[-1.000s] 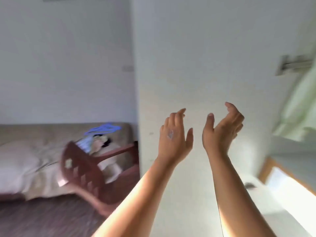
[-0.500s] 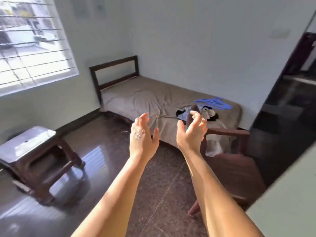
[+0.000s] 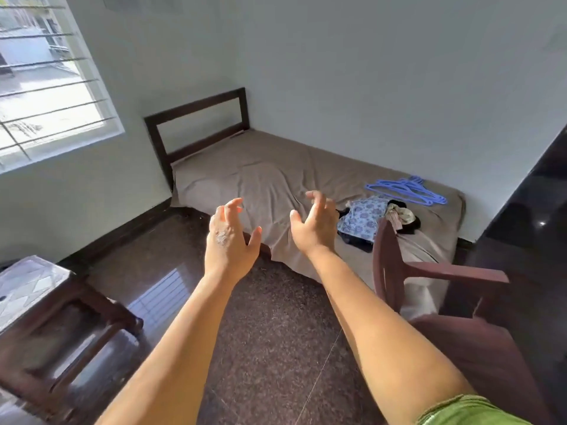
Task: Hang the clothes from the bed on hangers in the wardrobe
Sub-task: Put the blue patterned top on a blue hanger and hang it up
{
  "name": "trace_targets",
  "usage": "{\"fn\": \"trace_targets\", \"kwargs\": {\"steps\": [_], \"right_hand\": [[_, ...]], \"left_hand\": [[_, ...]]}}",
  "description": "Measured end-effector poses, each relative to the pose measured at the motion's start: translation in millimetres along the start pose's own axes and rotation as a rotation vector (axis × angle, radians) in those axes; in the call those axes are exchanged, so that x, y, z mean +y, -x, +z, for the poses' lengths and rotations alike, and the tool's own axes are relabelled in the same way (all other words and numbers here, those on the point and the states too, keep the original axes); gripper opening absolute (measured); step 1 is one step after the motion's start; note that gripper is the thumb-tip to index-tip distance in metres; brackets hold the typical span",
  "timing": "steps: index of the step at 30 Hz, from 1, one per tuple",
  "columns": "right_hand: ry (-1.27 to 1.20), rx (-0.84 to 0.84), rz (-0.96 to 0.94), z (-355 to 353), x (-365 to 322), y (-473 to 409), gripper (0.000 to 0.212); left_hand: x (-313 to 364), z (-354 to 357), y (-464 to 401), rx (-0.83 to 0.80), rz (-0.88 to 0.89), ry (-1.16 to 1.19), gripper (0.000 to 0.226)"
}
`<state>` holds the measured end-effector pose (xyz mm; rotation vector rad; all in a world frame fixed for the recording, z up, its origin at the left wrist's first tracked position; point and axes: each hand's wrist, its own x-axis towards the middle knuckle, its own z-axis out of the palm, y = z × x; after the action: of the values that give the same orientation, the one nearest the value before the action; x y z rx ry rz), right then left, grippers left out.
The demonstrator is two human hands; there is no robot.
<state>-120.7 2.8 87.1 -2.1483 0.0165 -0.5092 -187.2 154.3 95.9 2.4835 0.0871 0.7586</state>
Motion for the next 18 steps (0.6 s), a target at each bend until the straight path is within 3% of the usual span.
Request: {"fn": "trace_targets", "kwargs": {"steps": [5, 11, 18], "right_hand": [[-0.062, -0.032, 0.230, 75.6, 18.4, -83.8, 0.040], [0.008, -0.133, 0.198, 190.2, 29.4, -172.1, 0.044], [0.204, -0.100, 0.289, 218.5, 70.0, -267.2, 0.045]], "left_hand": [[-63.8, 48.4, -65.7, -0.066, -0.055, -0.025, 0.064], [-121.1, 121.1, -197.5, -0.164, 0.019, -0.001, 0.059], [-120.0, 227.4, -320.8, -0.390, 0.142, 0.078, 0.058]]}}
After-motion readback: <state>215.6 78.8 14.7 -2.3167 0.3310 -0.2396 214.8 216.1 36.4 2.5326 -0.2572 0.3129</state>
